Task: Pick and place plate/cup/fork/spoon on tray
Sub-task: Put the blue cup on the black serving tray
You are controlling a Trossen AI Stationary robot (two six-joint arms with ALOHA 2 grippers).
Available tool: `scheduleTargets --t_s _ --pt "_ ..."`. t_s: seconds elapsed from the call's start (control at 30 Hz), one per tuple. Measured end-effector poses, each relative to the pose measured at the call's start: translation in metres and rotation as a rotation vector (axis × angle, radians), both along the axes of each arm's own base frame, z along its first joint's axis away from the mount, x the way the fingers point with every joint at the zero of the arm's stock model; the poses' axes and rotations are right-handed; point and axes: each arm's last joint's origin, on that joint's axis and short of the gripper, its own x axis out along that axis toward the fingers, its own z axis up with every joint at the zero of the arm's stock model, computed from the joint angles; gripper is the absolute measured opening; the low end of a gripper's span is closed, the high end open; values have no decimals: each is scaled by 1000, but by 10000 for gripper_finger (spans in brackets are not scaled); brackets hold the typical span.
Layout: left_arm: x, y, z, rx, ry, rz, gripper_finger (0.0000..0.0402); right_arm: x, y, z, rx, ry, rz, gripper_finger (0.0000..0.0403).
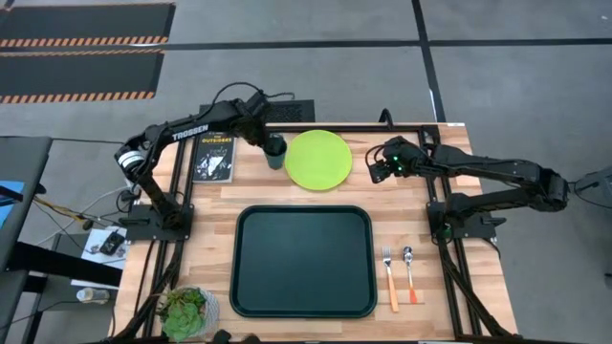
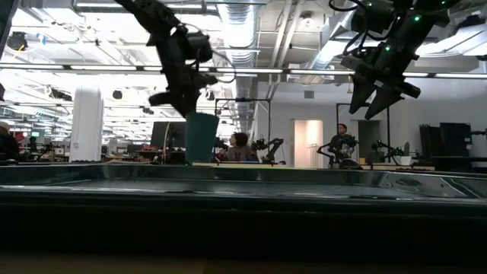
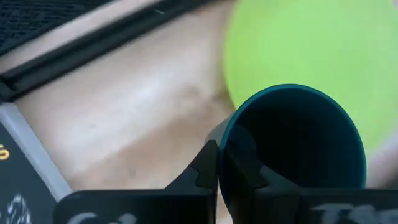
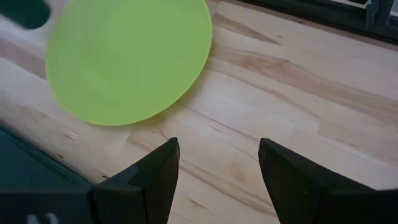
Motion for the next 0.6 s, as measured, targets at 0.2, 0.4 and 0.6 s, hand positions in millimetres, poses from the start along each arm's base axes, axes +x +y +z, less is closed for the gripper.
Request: scheduleTargets --t_s 0.2,0.4,0.6 --pt "16 -58 42 10 -6 -172 0 0 0 0 -1 2 2 245" --pt "-3 -139 63 51 -7 -195 0 0 0 0 -9 13 19 245" --pt "-31 -201 34 49 5 -124 0 0 0 0 -9 14 20 245"
